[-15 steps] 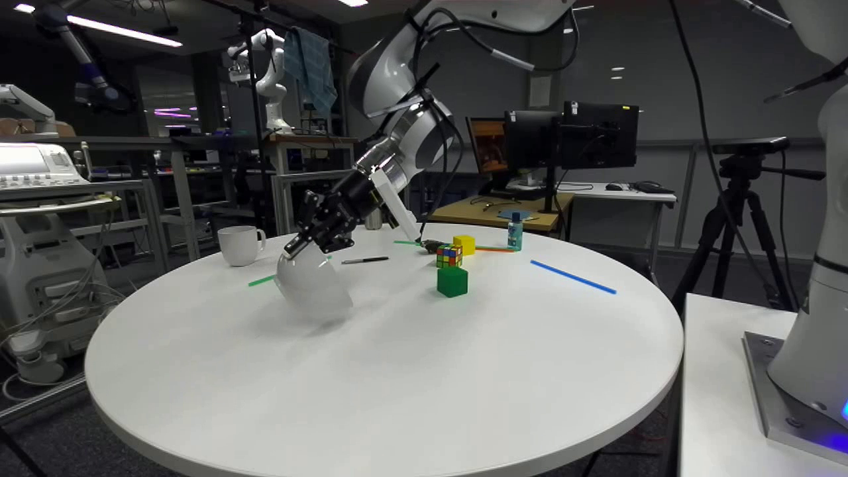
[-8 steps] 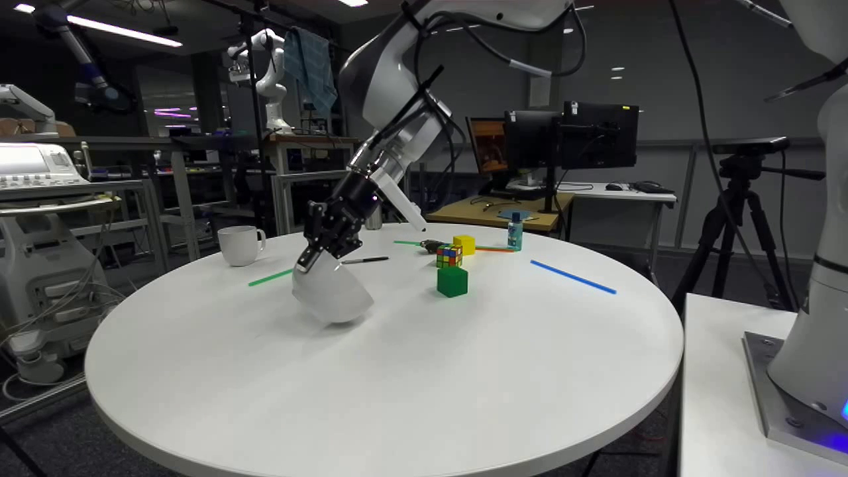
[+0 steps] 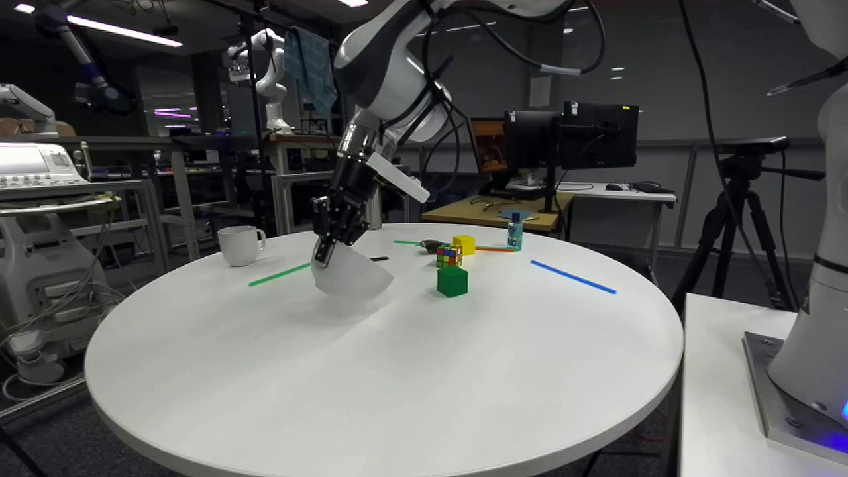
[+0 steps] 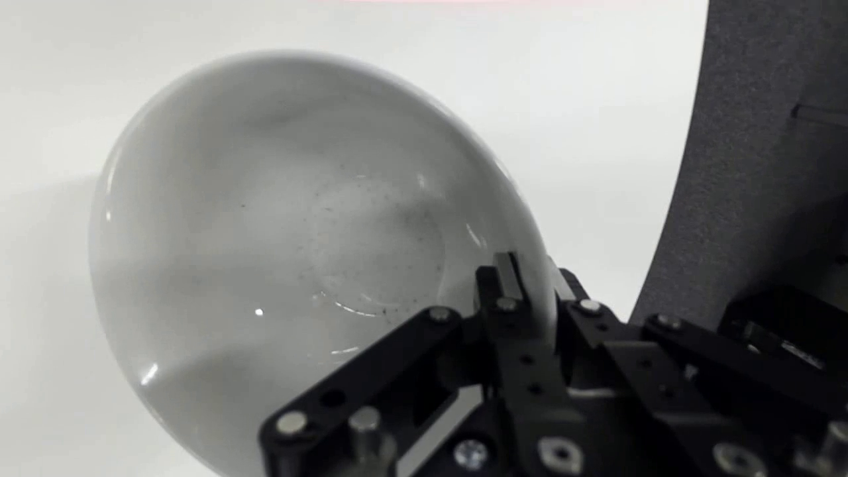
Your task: Take the green cube out of the bowl
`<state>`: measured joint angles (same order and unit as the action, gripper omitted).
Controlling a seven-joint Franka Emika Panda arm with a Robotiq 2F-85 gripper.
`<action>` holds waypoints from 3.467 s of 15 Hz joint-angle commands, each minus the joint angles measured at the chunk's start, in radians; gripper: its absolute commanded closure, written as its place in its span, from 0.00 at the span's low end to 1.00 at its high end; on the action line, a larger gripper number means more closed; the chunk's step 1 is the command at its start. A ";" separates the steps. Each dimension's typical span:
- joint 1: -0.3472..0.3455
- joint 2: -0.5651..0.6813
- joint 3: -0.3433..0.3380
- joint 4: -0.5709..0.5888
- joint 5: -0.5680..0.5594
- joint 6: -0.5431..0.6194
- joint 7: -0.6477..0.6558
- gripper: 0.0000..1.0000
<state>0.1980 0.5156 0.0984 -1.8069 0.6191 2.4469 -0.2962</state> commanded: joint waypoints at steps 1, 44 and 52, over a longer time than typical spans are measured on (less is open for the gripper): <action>-0.001 -0.033 0.006 0.012 -0.207 -0.041 0.162 0.98; 0.117 0.118 -0.053 0.150 -0.914 -0.293 0.440 0.98; 0.116 0.121 -0.055 0.146 -0.915 -0.282 0.443 0.98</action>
<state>0.2912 0.6250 0.0615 -1.7025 -0.2649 2.1961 0.1055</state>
